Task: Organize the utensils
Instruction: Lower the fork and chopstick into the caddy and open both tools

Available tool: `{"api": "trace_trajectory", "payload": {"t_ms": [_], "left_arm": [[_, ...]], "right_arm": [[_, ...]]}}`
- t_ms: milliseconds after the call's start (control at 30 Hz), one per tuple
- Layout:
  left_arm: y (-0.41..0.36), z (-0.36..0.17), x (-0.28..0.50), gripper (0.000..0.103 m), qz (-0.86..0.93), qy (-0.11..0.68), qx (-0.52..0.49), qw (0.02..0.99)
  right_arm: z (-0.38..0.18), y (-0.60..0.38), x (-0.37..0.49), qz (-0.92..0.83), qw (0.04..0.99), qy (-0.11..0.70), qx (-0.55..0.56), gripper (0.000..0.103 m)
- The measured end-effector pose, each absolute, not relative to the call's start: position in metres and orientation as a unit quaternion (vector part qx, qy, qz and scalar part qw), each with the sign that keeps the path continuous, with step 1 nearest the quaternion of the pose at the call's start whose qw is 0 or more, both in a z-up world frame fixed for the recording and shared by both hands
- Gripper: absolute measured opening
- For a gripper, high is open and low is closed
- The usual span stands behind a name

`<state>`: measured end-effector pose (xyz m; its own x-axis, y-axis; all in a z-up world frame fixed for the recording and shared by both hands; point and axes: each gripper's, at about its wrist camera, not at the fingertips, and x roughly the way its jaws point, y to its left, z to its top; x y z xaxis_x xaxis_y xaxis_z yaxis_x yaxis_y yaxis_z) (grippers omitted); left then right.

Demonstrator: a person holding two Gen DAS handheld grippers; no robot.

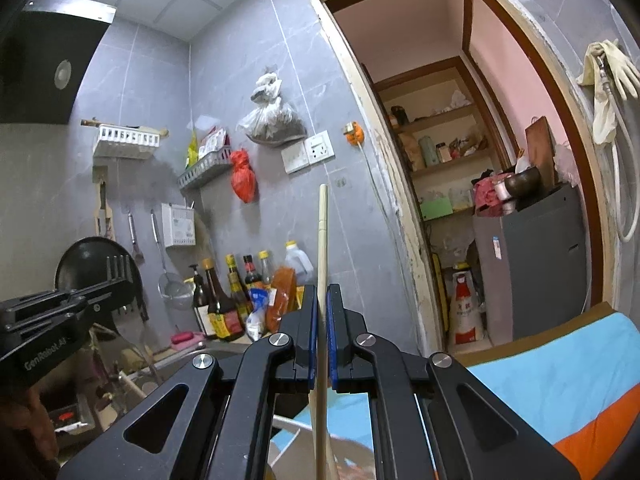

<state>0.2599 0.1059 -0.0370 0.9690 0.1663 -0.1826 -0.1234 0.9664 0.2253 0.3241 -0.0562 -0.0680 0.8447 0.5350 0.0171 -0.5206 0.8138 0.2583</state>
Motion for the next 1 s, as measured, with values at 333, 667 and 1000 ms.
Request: {"api": "trace_trajectory", "payload": {"t_ms": [333,667,1000], "left_arm": [[0.124,-0.043,0.271,0.005,-0.007,0.174,-0.02,0.984],[0.139,-0.028,0.267,0.036,-0.08,0.2,-0.13,0.968],[0.127,-0.012,0.247,0.07,-0.093,0.192,-0.145,0.966]], "right_arm": [[-0.073,-0.068,0.321,0.29,0.945,0.059,0.137,0.005],[-0.056,-0.076,0.308,0.278,0.949,0.076,0.127,0.025],[-0.035,-0.102,0.282,0.246,0.959,0.09,0.108,0.056]]}}
